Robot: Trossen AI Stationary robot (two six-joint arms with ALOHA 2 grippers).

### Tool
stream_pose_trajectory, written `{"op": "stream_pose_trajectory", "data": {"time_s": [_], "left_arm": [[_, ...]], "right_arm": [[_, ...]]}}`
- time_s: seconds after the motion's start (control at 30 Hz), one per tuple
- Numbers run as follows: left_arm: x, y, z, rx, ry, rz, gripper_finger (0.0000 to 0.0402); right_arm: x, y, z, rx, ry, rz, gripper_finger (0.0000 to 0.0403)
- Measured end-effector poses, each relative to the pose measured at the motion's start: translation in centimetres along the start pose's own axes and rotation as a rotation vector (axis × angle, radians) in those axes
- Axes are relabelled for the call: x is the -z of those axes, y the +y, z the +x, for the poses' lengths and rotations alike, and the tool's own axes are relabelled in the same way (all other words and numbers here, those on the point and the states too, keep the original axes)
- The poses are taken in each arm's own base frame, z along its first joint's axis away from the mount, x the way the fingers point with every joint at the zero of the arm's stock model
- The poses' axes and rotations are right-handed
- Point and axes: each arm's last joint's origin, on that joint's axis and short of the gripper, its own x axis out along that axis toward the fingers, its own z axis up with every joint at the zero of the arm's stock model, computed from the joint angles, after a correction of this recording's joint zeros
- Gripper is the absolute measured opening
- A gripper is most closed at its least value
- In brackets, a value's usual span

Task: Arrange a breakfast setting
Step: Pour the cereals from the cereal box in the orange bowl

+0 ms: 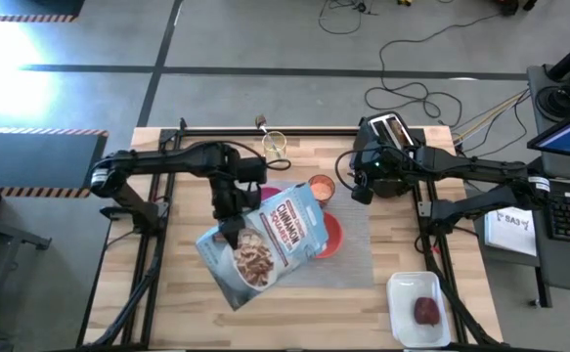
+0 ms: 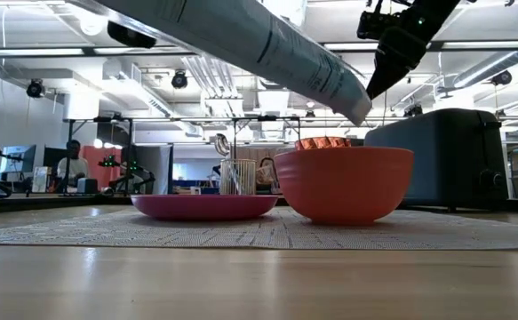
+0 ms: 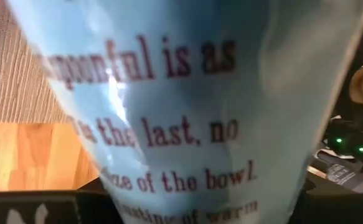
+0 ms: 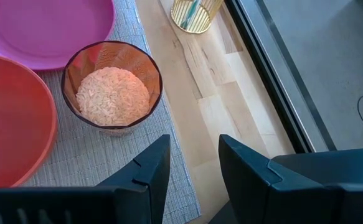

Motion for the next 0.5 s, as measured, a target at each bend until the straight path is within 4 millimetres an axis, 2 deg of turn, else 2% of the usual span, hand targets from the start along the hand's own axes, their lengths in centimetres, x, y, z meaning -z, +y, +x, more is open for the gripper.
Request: {"op": "stream_pose_trajectory", "data": {"time_s": [0.5], "left_arm": [[-0.54, 0.72, -0.69, 0.092, 0.005, -0.046, 0.0193]], "right_arm": [[0.0, 0.0, 0.0, 0.0, 0.0, 0.0, 0.0128]]}}
